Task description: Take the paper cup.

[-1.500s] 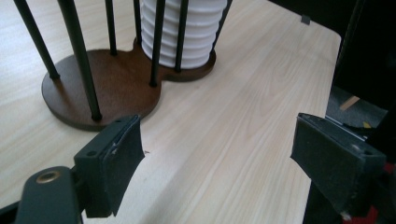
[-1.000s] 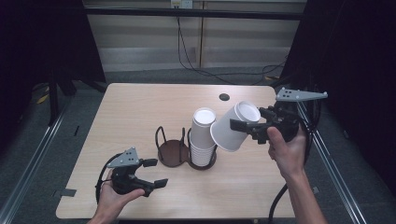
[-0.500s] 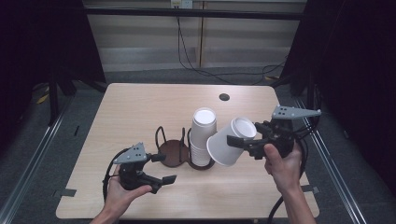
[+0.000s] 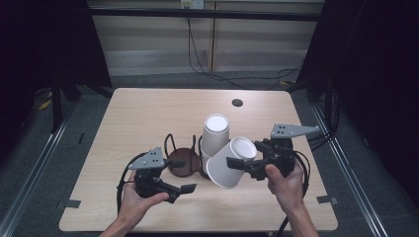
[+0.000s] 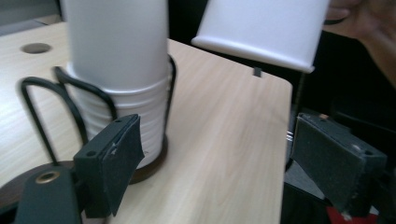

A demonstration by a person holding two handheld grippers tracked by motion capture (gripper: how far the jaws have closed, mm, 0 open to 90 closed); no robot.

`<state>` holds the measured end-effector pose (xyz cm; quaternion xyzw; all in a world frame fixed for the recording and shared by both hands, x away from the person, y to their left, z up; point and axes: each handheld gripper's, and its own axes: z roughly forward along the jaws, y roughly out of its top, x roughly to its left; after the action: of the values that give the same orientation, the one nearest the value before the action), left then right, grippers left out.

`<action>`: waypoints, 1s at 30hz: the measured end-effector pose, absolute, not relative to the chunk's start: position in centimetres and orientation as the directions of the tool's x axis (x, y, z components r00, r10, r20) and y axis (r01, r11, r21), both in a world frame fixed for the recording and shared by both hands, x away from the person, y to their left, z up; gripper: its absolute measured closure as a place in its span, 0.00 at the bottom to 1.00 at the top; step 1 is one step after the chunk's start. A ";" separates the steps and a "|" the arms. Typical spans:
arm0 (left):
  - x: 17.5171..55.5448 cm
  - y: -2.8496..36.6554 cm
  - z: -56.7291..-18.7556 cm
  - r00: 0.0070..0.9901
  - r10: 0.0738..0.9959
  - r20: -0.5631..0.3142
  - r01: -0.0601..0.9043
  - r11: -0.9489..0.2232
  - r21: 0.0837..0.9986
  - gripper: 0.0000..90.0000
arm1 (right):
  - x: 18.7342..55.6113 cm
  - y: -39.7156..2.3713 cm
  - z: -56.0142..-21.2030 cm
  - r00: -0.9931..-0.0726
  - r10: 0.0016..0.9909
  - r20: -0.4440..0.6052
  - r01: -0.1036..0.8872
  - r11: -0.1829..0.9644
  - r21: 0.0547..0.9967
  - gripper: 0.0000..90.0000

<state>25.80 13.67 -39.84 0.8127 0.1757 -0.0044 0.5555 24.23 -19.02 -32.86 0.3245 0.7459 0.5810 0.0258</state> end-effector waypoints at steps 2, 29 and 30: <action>25.9 13.3 -39.7 0.940 0.276 -0.198 0.285 -0.320 0.903 0.18 | 24.3 -18.7 -33.2 -0.794 0.504 0.341 0.457 0.123 0.881 0.27; 25.7 12.4 -41.4 0.958 0.204 -0.200 0.263 -0.356 0.897 0.18 | 24.6 -15.1 -38.1 -0.809 0.448 0.381 0.502 0.189 0.844 0.28; 25.7 12.3 -41.5 0.959 0.197 -0.202 0.262 -0.356 0.897 0.18 | 24.6 -15.1 -38.1 -0.806 0.455 0.378 0.503 0.191 0.843 0.28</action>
<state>25.70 12.34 -41.49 0.8228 0.1394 -0.0298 0.5502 24.64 -15.06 -38.14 0.3104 0.7713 0.5552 -0.0215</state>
